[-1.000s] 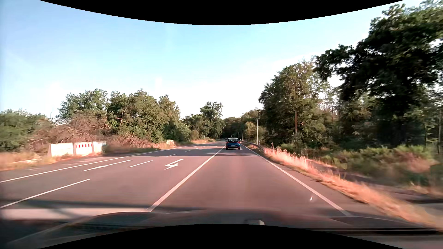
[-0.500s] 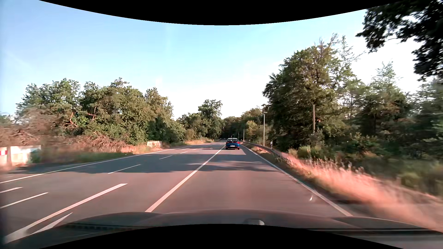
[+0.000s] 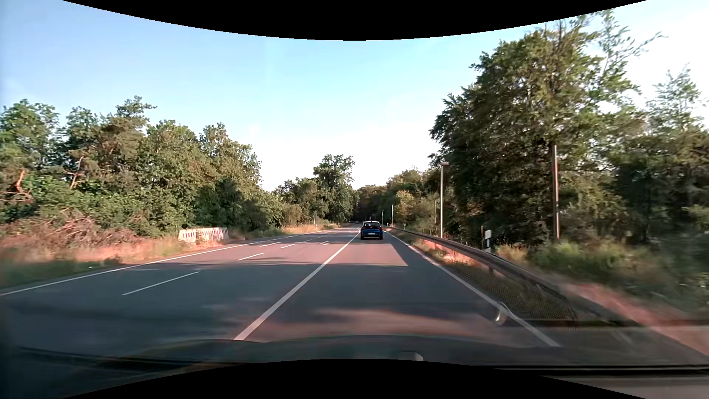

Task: Follow the waypoints while adhering to traffic rules and regulations

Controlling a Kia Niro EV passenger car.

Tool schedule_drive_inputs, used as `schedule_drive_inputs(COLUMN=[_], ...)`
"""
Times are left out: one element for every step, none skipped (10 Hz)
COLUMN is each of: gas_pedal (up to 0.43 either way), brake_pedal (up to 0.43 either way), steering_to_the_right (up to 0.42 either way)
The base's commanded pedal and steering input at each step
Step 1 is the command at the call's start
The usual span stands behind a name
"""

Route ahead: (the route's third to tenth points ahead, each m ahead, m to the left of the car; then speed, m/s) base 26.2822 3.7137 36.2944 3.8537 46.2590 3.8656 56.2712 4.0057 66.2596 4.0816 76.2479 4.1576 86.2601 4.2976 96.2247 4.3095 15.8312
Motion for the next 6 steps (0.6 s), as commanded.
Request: schedule_drive_inputs(gas_pedal=[0.098,0.098,0.098,0.098,0.098,0.098], brake_pedal=[0.000,0.000,0.000,0.000,0.000,0.000], steering_to_the_right=[-0.001,-0.001,-0.002,-0.002,-0.002,-0.002])
